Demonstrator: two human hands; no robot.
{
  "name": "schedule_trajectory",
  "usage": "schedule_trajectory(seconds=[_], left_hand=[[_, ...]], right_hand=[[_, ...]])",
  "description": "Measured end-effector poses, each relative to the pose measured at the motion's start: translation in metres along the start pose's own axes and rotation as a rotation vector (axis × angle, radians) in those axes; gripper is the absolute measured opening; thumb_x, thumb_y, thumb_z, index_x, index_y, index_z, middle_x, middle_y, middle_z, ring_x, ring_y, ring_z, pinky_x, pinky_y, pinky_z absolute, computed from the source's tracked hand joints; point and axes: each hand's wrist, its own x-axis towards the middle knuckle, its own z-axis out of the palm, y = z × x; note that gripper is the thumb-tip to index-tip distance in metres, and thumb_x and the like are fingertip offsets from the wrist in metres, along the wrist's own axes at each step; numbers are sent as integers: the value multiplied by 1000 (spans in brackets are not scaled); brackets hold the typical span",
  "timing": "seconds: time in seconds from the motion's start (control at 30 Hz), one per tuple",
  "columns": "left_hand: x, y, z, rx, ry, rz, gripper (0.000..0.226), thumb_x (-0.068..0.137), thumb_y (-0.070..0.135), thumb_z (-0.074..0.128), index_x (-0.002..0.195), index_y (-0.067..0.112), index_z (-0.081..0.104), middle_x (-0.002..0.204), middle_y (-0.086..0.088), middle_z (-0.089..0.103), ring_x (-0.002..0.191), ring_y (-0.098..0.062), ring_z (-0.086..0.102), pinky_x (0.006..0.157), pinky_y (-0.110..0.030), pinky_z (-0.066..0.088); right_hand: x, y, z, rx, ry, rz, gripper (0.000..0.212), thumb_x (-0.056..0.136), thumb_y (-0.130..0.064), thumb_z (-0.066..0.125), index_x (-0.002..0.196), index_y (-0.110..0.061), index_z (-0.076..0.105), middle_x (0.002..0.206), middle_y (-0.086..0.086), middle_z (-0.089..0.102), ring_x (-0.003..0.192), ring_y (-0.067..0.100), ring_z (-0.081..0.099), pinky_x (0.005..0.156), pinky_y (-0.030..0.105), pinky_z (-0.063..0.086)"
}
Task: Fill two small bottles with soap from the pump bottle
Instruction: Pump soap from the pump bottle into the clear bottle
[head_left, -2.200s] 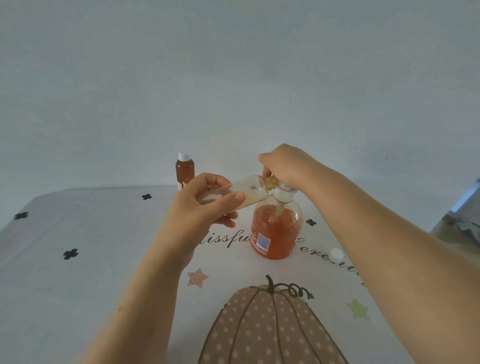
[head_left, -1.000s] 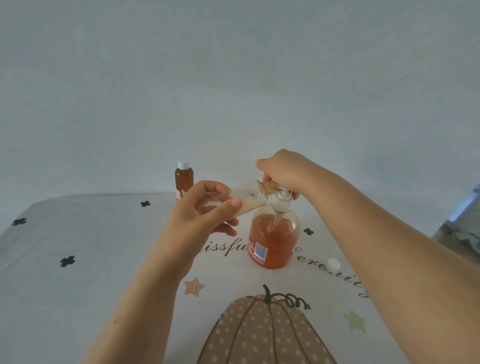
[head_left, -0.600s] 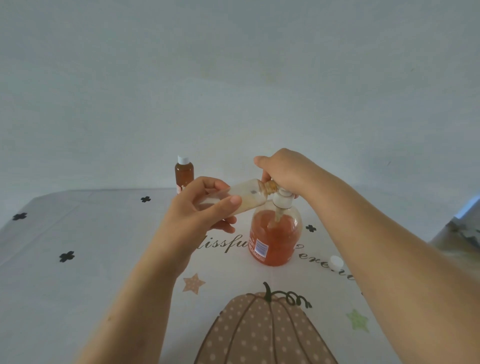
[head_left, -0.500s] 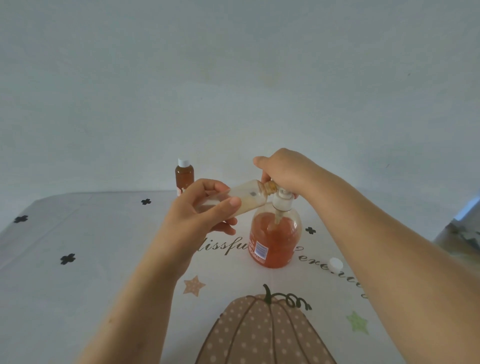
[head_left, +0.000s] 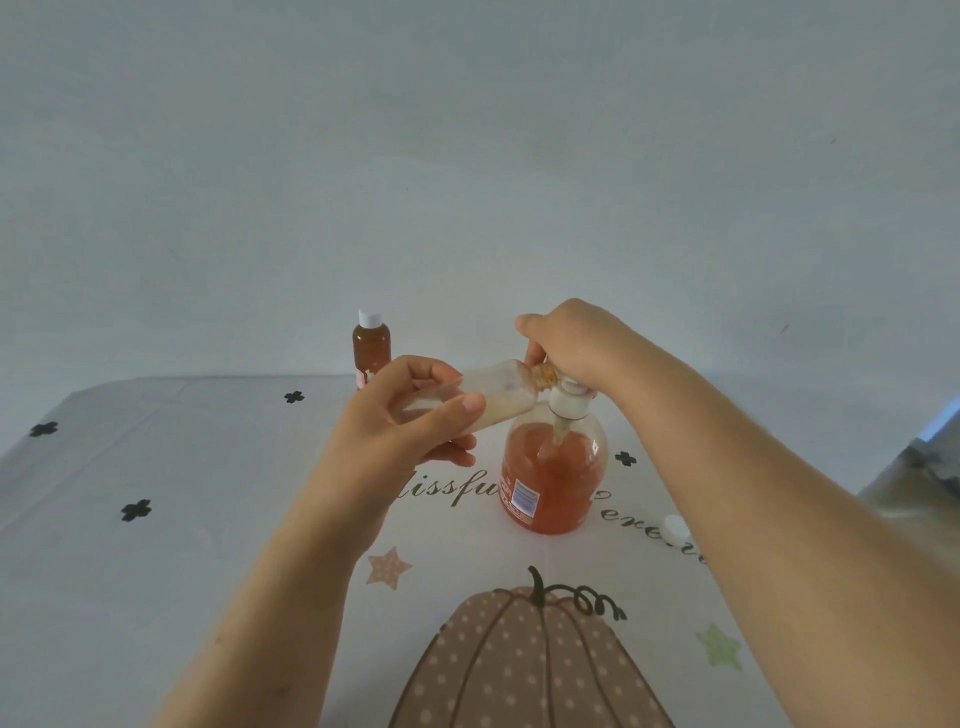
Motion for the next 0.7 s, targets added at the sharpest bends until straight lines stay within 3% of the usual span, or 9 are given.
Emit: schedule_trajectory(seconds=[0.2,0.33,0.43,0.6,0.7], left_hand=[[0,0,0,-2,0,-11,43,71,23,79,104,2,62,91,-6,68,70,-25,68,68,-32,58],[-1,0,1,-32,-12,-5,37,73,23,81,100,5,63,87,-2,70,70,-24,68,67,-30,57],[-1,0,2,-52,-18,-7,34,72,25,77,98,8,64,86,-1,70,71,-24,67,67,-31,57],[1,-1,0,-65,-41,-10,27,72,17,74,95,9,65,88,-5,69,71,-25,67,68,-31,56],[2,-2,-2,-65,-49,-15,29,68,11,71,97,8,66,94,-9,65,71,-26,66,69,-31,57]], right_hand=[[4,3,2,48,5,-3,43,110,-25,35,125,2,65,97,13,54,88,25,50,81,39,45],[8,-4,-4,-22,1,58,44,106,-28,39,115,1,71,69,11,61,62,28,56,75,36,51],[12,-5,-4,-23,0,79,43,104,-29,41,110,0,73,61,9,61,54,26,56,71,34,51],[12,1,-2,33,37,8,41,107,-24,39,120,2,68,87,15,61,79,29,56,87,42,54],[9,6,1,69,52,-12,41,109,-24,37,124,3,65,98,15,54,88,28,50,87,44,50]])
